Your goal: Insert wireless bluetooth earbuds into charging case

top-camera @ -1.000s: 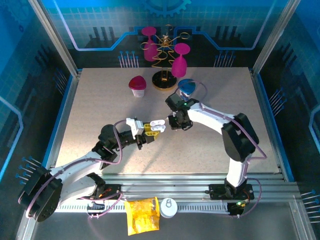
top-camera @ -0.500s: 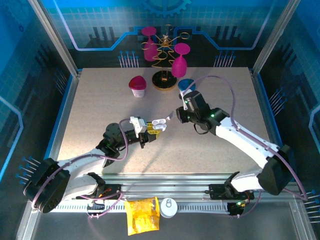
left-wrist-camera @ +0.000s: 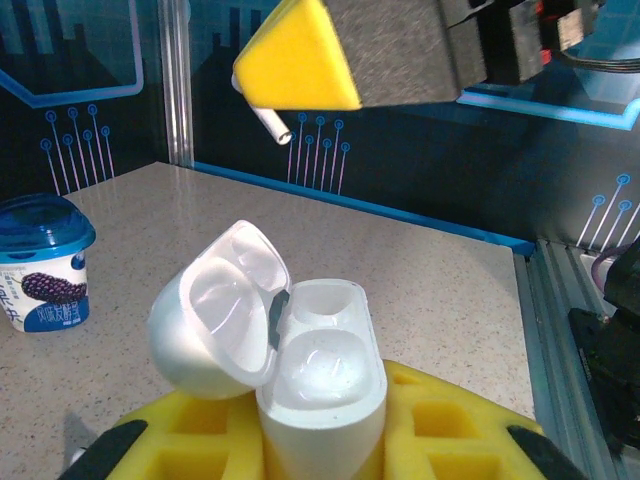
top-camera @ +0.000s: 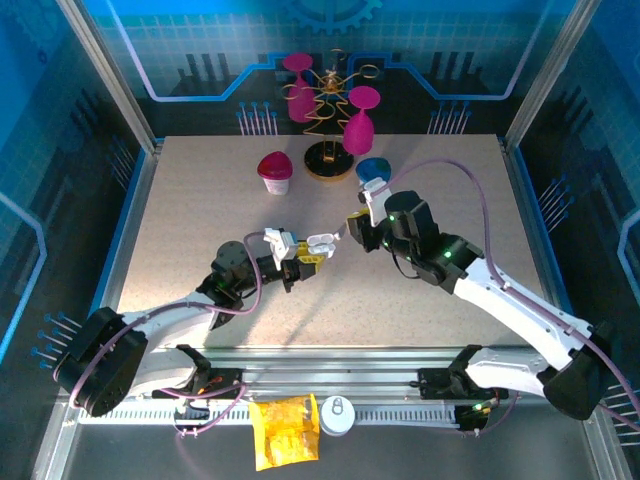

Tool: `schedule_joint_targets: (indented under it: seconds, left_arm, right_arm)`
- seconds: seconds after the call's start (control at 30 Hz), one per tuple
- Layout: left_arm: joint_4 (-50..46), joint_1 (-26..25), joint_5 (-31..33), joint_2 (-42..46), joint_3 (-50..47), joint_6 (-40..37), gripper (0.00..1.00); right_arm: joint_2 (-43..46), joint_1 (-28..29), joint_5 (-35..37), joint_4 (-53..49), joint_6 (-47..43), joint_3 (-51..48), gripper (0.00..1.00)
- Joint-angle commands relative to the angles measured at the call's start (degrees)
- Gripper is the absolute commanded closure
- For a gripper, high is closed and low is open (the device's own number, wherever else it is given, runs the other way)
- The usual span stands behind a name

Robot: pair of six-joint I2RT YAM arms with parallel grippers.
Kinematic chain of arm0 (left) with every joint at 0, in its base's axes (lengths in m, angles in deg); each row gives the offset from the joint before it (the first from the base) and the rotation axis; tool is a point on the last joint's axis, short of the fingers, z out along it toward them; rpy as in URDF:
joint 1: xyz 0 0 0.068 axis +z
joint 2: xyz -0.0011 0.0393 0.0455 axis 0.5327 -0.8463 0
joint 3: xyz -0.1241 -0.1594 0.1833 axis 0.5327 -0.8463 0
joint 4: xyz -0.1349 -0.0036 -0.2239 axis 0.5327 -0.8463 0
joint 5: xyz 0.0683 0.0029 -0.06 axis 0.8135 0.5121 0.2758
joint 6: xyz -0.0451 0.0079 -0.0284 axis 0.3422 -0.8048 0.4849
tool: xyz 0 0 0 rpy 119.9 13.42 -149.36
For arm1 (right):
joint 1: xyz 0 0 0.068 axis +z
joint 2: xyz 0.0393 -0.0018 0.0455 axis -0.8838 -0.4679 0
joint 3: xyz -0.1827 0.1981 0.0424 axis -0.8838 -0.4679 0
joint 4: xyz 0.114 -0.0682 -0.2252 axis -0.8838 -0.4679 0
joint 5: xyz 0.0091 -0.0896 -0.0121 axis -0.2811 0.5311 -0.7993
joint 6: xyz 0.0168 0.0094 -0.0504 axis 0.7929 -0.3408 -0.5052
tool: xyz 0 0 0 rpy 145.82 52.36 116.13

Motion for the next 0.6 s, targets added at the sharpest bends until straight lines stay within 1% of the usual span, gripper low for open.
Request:
schedule_joint_targets:
  seconds: [0.0, 0.2, 0.3, 0.4, 0.57]
  left_arm:
    - [2.5, 0.2, -0.2, -0.4, 1.7, 0.7, 0.8]
    - [2.0, 0.2, 0.5, -0.7, 1.7, 0.5, 0.8]
    - [2.0, 0.2, 1.2, -1.2, 2.3, 0.8, 0.8]
    - [1.9, 0.2, 2.7, -1.6, 2.9, 1.0, 0.8]
    - [2.3, 0.2, 3.5, -2.0, 3.7, 1.1, 0.8]
  right_arm:
    - [1.6, 0.8, -2.8, 3.2, -1.2, -1.1, 0.77]
    - [1.6, 1.0, -5.1, 2.8, 1.5, -0.2, 0.77]
    - [1.4, 1.7, -5.2, 2.8, 1.9, 0.0, 0.77]
    - [0.9, 2.9, -4.6, 3.3, 2.1, 0.0, 0.78]
    - [-0.7, 5.9, -2.4, 4.8, 1.9, -0.4, 0.78]
